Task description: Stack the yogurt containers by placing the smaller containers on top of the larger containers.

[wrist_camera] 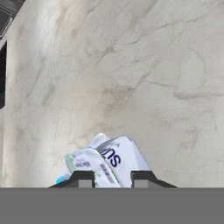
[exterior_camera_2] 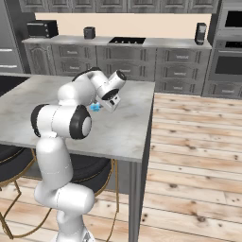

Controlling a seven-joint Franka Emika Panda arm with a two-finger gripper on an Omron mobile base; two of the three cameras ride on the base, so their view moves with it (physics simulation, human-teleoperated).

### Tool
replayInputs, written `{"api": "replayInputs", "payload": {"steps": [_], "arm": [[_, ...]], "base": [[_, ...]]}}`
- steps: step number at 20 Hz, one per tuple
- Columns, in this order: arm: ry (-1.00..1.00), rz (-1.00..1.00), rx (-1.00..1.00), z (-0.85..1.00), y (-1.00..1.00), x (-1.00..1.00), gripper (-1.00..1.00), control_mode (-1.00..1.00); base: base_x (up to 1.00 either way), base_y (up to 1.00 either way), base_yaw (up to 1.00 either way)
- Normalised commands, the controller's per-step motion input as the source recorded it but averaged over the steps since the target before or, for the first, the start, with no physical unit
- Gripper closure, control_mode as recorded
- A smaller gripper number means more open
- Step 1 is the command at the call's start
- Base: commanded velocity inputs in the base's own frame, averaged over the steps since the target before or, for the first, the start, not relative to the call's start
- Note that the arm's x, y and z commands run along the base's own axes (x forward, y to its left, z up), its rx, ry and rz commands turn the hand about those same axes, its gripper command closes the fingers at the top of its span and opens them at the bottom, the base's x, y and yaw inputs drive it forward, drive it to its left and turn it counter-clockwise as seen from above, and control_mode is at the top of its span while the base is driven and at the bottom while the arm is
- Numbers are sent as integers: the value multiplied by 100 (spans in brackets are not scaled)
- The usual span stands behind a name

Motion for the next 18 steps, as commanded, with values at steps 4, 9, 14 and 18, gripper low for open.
{"api": "replayInputs", "payload": {"steps": [4, 9, 14, 18], "arm": [[9, -7, 0, 20, 0, -22, 100, -100], [17, -8, 0, 18, 1, -13, 100, -100], [16, -9, 0, 17, 6, -17, 100, -100], [13, -11, 0, 16, 7, -15, 100, -100]], "base": [[0, 0, 0], [0, 0, 0], [0, 0, 0], [0, 0, 0]]}}
